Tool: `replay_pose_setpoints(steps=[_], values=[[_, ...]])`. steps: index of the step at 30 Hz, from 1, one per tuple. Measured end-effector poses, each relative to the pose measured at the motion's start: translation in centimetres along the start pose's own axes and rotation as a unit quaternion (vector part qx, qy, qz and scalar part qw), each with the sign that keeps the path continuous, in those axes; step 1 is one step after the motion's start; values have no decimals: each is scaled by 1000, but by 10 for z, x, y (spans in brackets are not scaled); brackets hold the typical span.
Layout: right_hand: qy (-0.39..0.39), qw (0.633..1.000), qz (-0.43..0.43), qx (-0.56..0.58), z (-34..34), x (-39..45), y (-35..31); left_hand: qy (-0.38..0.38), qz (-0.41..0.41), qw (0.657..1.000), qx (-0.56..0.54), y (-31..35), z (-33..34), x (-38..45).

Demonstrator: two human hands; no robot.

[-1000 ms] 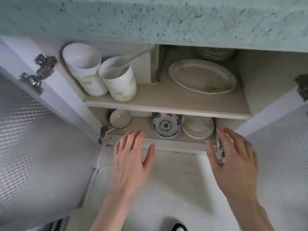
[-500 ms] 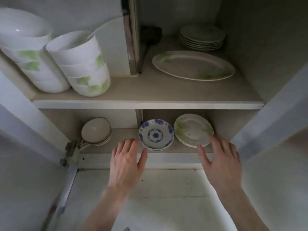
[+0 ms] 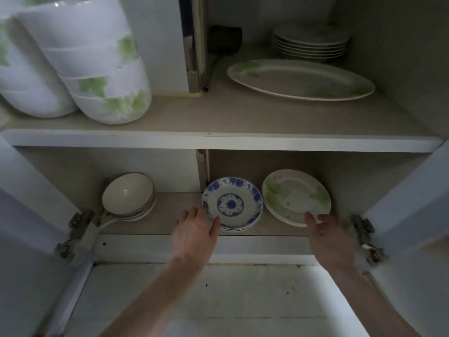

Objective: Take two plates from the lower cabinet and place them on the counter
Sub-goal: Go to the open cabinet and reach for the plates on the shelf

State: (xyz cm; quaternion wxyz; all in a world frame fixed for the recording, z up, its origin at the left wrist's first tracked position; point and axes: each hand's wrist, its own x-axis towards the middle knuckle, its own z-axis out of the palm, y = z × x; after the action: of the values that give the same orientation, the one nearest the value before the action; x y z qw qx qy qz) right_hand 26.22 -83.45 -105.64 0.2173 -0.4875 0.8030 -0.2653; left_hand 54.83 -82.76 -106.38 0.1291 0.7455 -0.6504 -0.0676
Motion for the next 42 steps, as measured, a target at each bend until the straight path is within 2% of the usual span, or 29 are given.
replay_pose_setpoints(steps=[5, 8, 11, 14, 26, 32, 36, 40, 42], values=[[-30, 974, 154, 162, 12, 33, 10, -13, -60, 998, -23, 6, 18, 9], [-65, 960, 196, 188, 12, 41, 11, -24, -106, 993, -49, 10, 24, 16], [-63, 959, 200, 191, 15, 45, 12, -73, -161, 978, -106, 10, 32, 24], [-54, 963, 199, 174, 20, 49, 16, -102, -179, 964, -167, 6, 39, 31], [-46, 968, 180, 171, 19, 63, 28, -112, -179, 959, -189, 4, 34, 40], [-23, 955, 183, 233, 18, 59, 25, -102, -157, 962, -200, 4, 30, 39], [-10, 928, 183, 324, 20, 50, 22, -88, -167, 951, -246, 8, 30, 37], [2, 866, 193, 462, 24, 44, 20, -68, -181, 952, -238, 10, 32, 34], [6, 847, 189, 497, 27, 44, 21, -60, -183, 950, -246, 8, 35, 32]])
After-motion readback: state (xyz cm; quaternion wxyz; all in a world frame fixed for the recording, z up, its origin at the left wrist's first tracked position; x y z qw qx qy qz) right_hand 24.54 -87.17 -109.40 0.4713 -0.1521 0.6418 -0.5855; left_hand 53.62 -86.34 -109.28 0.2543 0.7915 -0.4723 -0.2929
